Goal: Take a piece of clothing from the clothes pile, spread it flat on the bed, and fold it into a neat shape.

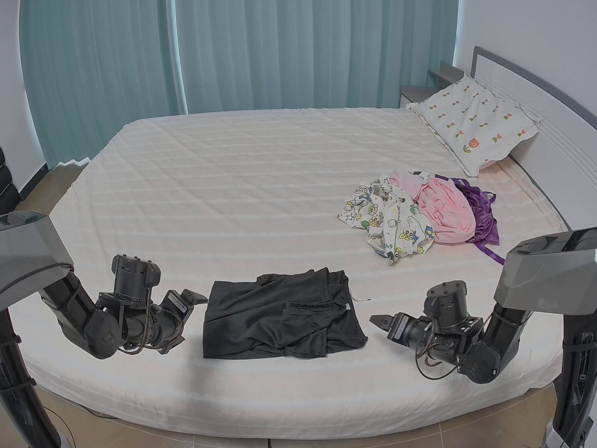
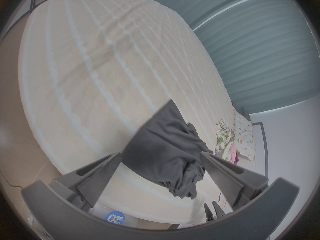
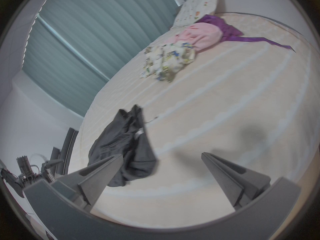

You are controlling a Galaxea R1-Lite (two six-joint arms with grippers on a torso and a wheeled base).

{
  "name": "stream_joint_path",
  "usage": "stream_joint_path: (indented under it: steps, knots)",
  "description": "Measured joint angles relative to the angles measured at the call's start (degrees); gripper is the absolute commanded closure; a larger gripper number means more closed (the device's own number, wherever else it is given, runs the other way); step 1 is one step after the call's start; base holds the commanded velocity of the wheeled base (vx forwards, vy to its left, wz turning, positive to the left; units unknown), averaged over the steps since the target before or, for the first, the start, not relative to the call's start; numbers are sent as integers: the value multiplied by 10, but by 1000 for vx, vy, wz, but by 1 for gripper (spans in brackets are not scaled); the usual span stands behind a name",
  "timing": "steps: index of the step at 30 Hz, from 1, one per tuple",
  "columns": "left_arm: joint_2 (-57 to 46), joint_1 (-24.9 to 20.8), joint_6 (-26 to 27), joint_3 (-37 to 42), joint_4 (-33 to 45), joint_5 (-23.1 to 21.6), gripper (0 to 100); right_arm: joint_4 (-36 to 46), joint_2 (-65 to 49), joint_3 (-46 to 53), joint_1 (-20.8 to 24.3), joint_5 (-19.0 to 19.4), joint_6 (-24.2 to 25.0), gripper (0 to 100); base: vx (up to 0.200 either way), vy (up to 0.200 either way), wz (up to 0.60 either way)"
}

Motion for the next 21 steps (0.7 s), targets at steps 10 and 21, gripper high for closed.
stream_joint_path:
  steps: [10,21]
  knots:
    - [5,23,1,3,0,-28,0,75,12,-112,53,-31,-66,0,0,120,0]
    - [16,27,4,2,-2,-34,0,97,76,-195,48,-80,-161,0,0,0,0]
